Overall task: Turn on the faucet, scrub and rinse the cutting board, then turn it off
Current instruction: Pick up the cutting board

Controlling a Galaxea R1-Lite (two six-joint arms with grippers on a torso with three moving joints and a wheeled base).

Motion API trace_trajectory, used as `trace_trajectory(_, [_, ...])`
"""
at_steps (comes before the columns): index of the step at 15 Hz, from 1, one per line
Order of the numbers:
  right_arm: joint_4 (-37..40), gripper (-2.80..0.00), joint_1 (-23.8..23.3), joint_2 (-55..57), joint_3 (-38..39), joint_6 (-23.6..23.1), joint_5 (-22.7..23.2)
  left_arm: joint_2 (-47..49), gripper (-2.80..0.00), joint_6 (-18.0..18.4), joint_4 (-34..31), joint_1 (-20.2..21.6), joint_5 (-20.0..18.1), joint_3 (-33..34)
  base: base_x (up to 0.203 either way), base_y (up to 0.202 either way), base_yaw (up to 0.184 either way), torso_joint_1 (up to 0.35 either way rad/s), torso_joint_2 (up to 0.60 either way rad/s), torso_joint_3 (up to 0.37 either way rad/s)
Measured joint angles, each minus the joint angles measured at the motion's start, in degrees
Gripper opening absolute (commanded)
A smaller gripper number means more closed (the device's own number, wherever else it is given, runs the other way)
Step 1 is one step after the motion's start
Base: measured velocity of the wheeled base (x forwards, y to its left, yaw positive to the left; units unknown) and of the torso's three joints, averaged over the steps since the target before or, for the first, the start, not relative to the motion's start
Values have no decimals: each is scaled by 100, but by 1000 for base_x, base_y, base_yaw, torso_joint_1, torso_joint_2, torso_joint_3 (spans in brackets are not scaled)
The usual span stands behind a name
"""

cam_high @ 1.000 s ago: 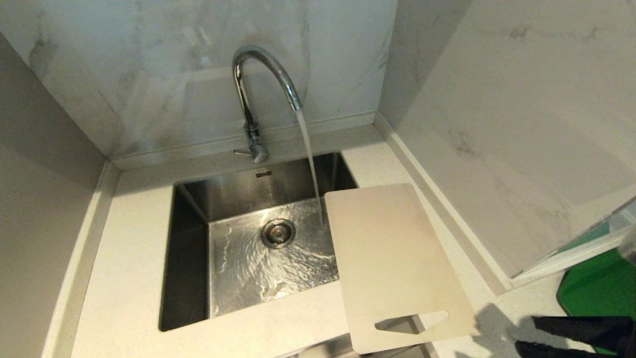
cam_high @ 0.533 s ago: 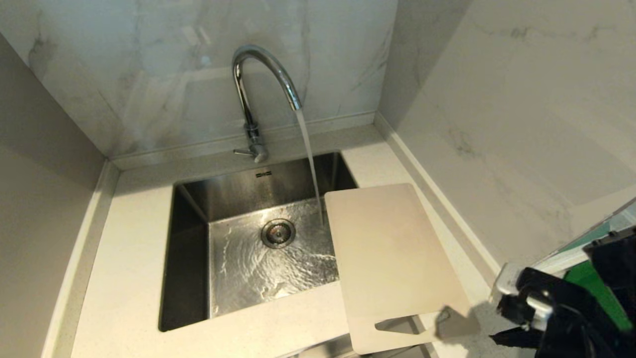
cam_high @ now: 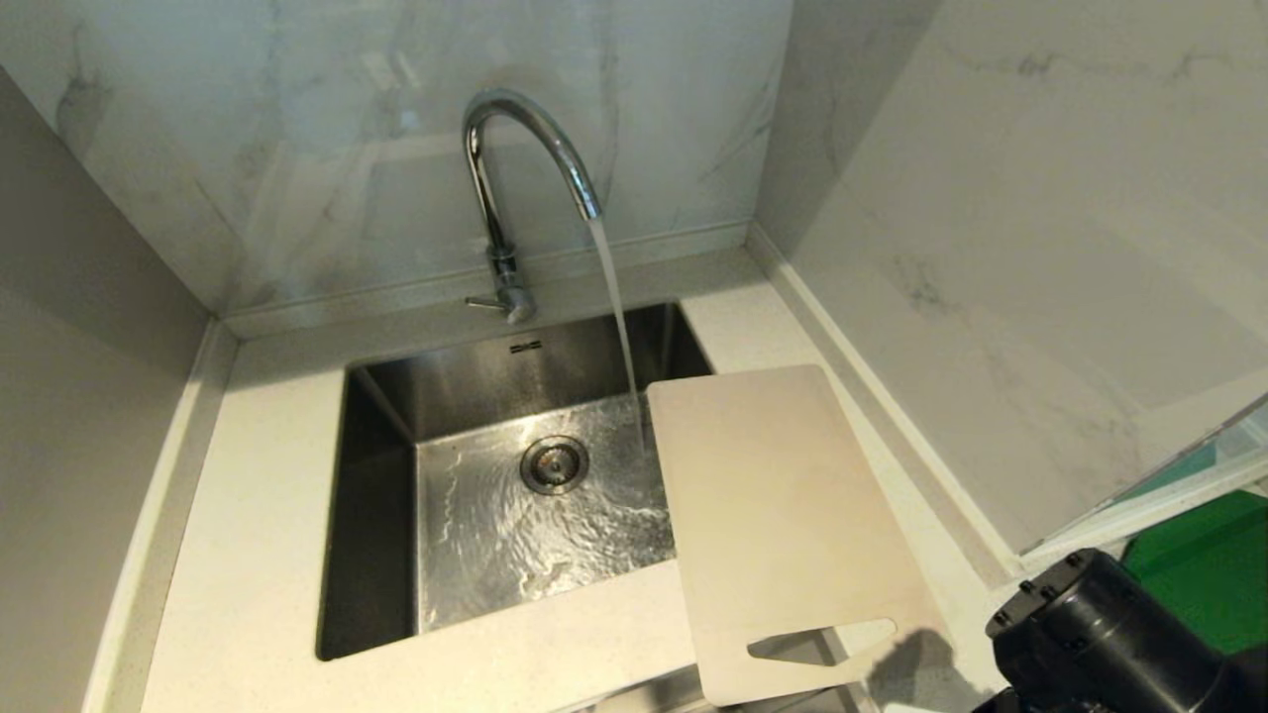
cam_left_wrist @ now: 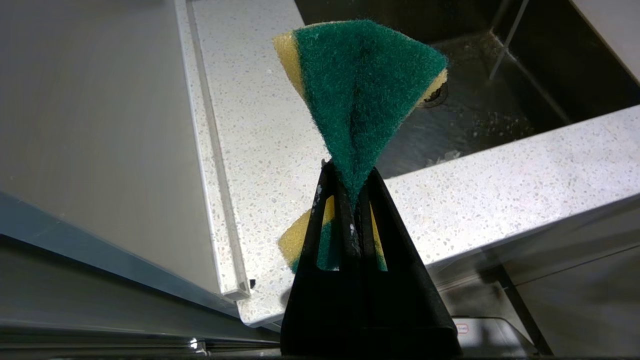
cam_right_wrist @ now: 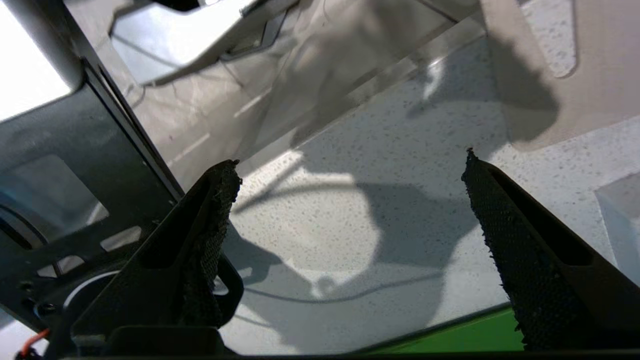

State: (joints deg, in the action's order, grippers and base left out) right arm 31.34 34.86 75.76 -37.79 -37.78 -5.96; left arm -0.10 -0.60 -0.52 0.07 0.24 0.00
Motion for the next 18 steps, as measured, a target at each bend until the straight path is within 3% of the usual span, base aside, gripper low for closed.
trace_trajectory(2, [-226, 0, 101, 324, 52, -95, -270, 2, -280, 0, 0, 0, -1, 0, 0, 0, 0, 0, 0, 0])
trace_trajectory(4, [-1029, 0, 230, 575, 315, -361, -453, 2, -280, 2, 0, 4, 0, 0, 0, 0, 0, 0, 0, 0])
trace_trajectory(6, [-1851, 0, 383, 753, 672, -759, -502, 2, -280, 0, 0, 0, 0, 0, 0, 0, 0, 0, 0, 0])
trace_trajectory(10, [-2852, 0, 898, 993, 1110, -956, -610, 2, -280, 0, 0, 6, 0, 0, 0, 0, 0, 0, 0, 0])
trace_trajectory(12, [-3488, 0, 1066, 1061, 1446, -1396, -685, 2, -280, 2, 1, 4, 0, 0, 0, 0, 0, 0, 0, 0])
trace_trajectory(18, [-4157, 0, 1011, 1132, 1843, -2097, -702, 2, -280, 2, 0, 6, 0, 0, 0, 0, 0, 0, 0, 0])
